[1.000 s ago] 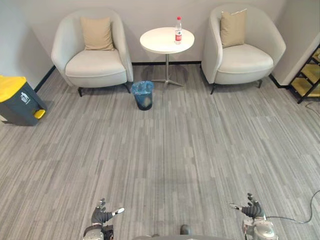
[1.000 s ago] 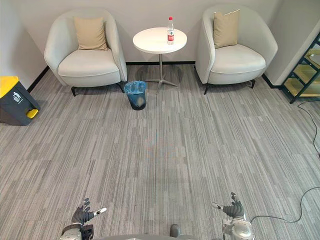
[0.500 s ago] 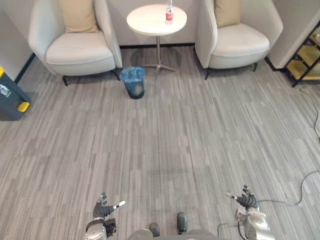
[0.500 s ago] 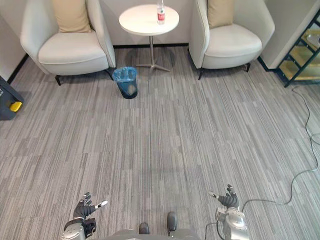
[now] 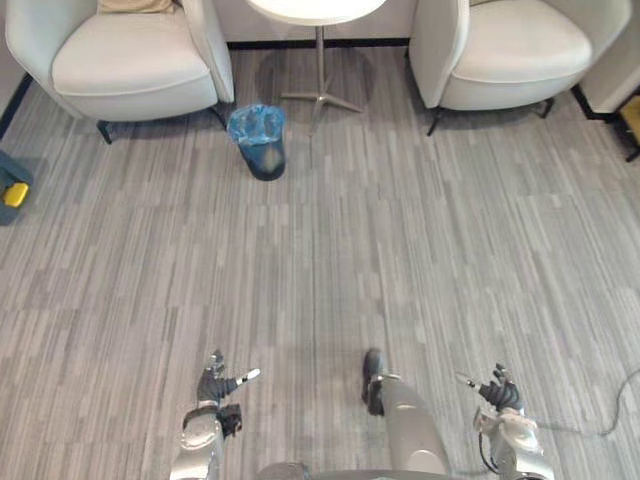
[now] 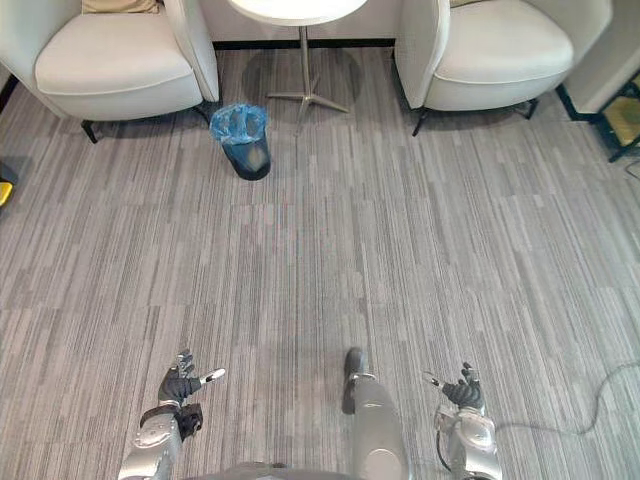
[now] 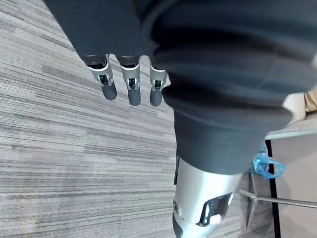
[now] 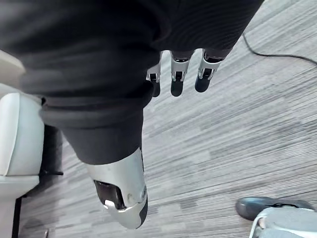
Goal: Gather rubbish on tea table into small bin, then transfer packed bag to large trash can.
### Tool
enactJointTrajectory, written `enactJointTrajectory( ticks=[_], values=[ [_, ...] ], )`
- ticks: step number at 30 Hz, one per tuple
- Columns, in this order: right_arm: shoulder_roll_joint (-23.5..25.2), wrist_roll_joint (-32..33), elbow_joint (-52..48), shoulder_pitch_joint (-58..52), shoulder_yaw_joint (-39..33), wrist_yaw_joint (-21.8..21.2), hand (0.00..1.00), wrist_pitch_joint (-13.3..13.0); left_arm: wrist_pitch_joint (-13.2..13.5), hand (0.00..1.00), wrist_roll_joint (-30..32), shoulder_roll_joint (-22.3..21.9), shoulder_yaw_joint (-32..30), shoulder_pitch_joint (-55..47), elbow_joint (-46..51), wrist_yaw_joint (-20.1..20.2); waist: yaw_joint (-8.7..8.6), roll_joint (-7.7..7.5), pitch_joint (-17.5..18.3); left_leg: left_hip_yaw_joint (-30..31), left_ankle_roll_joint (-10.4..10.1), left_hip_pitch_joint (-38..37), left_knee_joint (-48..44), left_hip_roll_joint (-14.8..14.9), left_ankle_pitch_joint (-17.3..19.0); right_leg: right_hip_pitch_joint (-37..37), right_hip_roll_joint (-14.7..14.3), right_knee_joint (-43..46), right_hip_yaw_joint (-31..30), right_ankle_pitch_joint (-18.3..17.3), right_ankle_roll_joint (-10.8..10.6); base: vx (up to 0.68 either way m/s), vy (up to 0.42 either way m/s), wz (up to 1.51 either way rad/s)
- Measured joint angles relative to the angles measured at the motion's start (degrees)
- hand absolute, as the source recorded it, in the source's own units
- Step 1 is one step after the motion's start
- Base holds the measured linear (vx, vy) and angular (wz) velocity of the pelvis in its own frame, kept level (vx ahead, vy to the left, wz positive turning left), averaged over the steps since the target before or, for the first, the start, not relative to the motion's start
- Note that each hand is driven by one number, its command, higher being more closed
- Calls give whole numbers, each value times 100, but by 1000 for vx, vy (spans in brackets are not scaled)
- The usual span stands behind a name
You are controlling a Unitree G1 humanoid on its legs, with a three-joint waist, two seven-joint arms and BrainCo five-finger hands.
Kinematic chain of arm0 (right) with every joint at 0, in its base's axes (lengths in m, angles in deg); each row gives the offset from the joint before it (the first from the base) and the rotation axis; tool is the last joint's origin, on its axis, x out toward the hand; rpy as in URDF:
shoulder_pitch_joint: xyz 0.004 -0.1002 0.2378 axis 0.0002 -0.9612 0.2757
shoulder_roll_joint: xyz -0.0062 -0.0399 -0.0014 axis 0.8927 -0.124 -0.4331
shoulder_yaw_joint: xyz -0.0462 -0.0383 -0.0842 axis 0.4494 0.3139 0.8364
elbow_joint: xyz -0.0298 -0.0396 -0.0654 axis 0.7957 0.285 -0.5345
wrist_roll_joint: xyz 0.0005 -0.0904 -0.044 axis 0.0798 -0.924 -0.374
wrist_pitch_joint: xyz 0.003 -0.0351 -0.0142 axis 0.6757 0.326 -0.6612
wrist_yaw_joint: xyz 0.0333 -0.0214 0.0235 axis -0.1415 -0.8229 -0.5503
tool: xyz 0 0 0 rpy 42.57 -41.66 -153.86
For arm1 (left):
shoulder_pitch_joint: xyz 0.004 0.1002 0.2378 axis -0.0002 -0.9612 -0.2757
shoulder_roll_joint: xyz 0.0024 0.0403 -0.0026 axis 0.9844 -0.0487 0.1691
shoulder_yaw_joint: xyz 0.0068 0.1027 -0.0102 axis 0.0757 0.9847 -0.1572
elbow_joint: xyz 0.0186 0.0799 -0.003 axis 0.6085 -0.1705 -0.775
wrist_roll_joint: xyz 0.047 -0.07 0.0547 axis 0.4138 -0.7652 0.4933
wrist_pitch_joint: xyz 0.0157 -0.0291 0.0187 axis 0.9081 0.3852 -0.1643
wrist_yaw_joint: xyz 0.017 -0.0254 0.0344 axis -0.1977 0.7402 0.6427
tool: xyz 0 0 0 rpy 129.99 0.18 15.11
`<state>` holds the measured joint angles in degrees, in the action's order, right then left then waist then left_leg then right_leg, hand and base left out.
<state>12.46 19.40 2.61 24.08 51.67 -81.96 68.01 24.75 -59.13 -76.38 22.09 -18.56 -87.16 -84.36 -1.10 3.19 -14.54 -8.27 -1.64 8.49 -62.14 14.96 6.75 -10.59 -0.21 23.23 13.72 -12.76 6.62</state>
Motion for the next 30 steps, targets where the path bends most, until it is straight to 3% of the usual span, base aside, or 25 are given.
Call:
enactJointTrajectory(
  ticks=[2, 4, 6, 7, 8, 9, 10, 11, 12, 13, 14, 15, 16, 18, 20, 21, 22, 23, 24, 25, 26, 28, 29, 30],
  values=[
    [145, 48, -199, -9, 46, -4, 0, -83, 0, 0, 0, -67, 16, -5, 74, 2, 102, -192, -61, -376, 43, 452, -145, 7, 176, 596, 30, -437, -141, -10, 13, 533, -142, -20],
    [170, 64, -403, -2, 41, -2, 0, -140, 10, 0, 2, -221, 40, -67, 261, 5, 265, -224, -80, -860, 173, 1153, 477, -37, 292, 1339, 10, -1138, -238, -39, -26, 559, -70, -26],
    [125, 167, -450, 94, 20, 5, 0, -144, 9, 0, 4, -296, 96, -62, 291, 11, 455, -217, -82, -982, 147, 1654, 1783, -355, 272, 1764, 51, -1566, -415, -156, -144, 613, -3, -46],
    [70, 179, -333, 143, 23, 14, 0, -143, 7, 0, 6, -308, 186, -75, 296, 11, 562, -216, -73, -778, -71, 1775, 3022, -677, 106, 1970, 90, -1728, -553, -296, -259, 599, 108, -73],
    [25, 179, -166, 243, 1, 36, 0, -133, -7, 0, 8, -353, 181, -175, 295, 4, 664, -105, -5, -645, -218, 1775, 4195, -833, -115, 2228, 23, -1909, -693, -415, -338, 486, 102, -81],
    [19, 179, -103, 210, -6, 66, 0, -131, -8, 0, 10, -352, 182, -243, 296, 2, 690, -98, 43, -589, -131, 1795, 4446, -833, -142, 2327, -1, -1934, -784, -543, -362, 782, 252, -86],
    [108, 178, 52, 221, -10, 112, 0, -106, -35, 0, 28, -283, 193, -355, 246, -5, 796, -204, 224, -513, 257, 1882, 4046, -954, -532, 2457, 138, -1720, -937, -915, -540, 733, 229, -54],
    [190, 176, 91, 88, -41, 116, 0, -99, -68, 0, 40, -223, 199, -369, 229, -10, 782, -459, 350, -580, 476, 1854, 3760, -1153, -367, 2250, 430, -900, -955, -1093, -726, 894, 264, -31],
    [210, 171, 97, 16, -61, 116, 0, -98, -65, 0, 41, -216, 216, -341, 228, -13, 780, -533, 381, -600, 503, 1767, 3713, -1208, -213, 1988, 559, -226, -958, -1082, -782, 784, 182, 6],
    [260, 165, 214, -4, -142, 110, 0, -95, -59, 0, 40, -206, 311, -280, 192, -8, 754, -602, 388, -612, 584, 1465, 3692, -1358, 87, 1396, 783, 1418, -1016, -600, -1323, 765, 195, 15],
    [284, 157, 310, 25, -130, 101, 0, -77, -79, 0, 41, -157, 392, -207, 122, -16, 629, -635, 373, -591, 641, 1069, 3750, -1484, 330, 874, 963, 2831, -1049, -235, -1480, 760, 193, 16],
    [289, 153, 308, 18, -125, 93, 0, -51, -112, 0, 41, -146, 417, -176, 103, -21, 586, -635, 371, -578, 669, 776, 3821, -1546, 447, 657, 1069, 3354, -1018, -251, -1415, 763, 153, 9],
    [291, 147, 304, -11, -100, 91, 0, -28, -116, 0, 41, -159, 427, -172, 105, -36, 510, -590, 359, -567, 678, 147, 4047, -1600, 650, 382, 1185, 3838, -846, -320, -1159, 724, 115, -1],
    [265, 108, 224, -54, 68, 67, 0, -47, -97, 0, 35, -140, 443, -143, 117, -115, 429, -437, 398, -436, 646, -709, 4544, -1571, 811, -114, 1180, 3732, -426, -447, -965, 683, 73, 13],
    [237, 28, 259, 20, 129, -22, 0, -48, -46, 0, -16, -80, 394, 74, 62, -116, 190, -255, 366, -221, 610, -1288, 4839, -1333, 831, -798, 875, 2235, -62, -517, -819, 746, -35, 66],
    [225, 27, 275, 14, 128, -22, 0, -45, -45, 0, -18, -71, 380, 124, 41, -116, 178, -234, 355, -180, 605, -1357, 4841, -1274, 830, -957, 796, 1700, -94, -463, -851, 813, -126, 67],
    [193, 28, 316, -9, 122, -20, 0, -38, -45, 0, -21, -55, 328, 184, 25, -118, 174, -244, 362, -86, 394, -1550, 4892, -1192, 840, -1173, 618, 524, -274, -32, -916, 404, -84, 45],
    [184, 26, 324, -26, 114, -16, 0, -33, -46, 0, -21, -48, 295, 204, 20, -123, 164, -268, 366, -37, 227, -1677, 4947, -1180, 867, -1193, 536, -84, -428, 343, -928, 830, -196, 70],
    [149, 7, 338, -117, 108, -8, 0, -28, -47, 0, -21, -5, 185, 155, -5, -129, 162, -321, 393, 200, -92, -1977, 4933, -1157, 1055, -1160, 371, -829, -839, 1902, -892, 588, -173, 57],
    [57, -25, 401, -101, 87, -9, 0, -22, -52, 0, -20, -98, 149, 192, -145, -130, 158, -154, 396, 327, -149, -2067, 4868, -994, 1091, -1180, 277, -525, -848, 1917, -741, 864, -245, 53],
    [33, -27, 426, -11, 83, -7, 0, 39, -63, 0, -18, -140, 106, 174, -155, -133, 180, -75, 410, 416, -360, -1927, 4483, -849, 869, -1158, 240, -271, -699, 1560, -618, 852, -296, 29],
    [68, -30, 126, -19, 116, -14, 0, 48, -64, 0, -22, -271, 84, 195, -143, -134, 162, -72, 390, 411, -259, -1342, 2973, -728, 114, -820, 255, -193, -571, 1191, -507, 739, -272, 27],
    [104, -30, -73, -63, 150, -7, 0, 54, -61, 0, -35, -406, 25, 164, -112, -128, 217, -68, 373, 399, -316, -958, 2015, -550, -366, -497, 239, -316, -528, 1110, -434, 472, -171, 20],
    [184, -28, -286, -61, 183, 3, 0, 50, -57, 0, -74, -478, 48, 140, -56, -113, 191, -90, 337, 154, -194, -612, 1026, -291, -255, -3, 209, -492, -438, 1059, -355, 548, -183, 15]
  ],
)
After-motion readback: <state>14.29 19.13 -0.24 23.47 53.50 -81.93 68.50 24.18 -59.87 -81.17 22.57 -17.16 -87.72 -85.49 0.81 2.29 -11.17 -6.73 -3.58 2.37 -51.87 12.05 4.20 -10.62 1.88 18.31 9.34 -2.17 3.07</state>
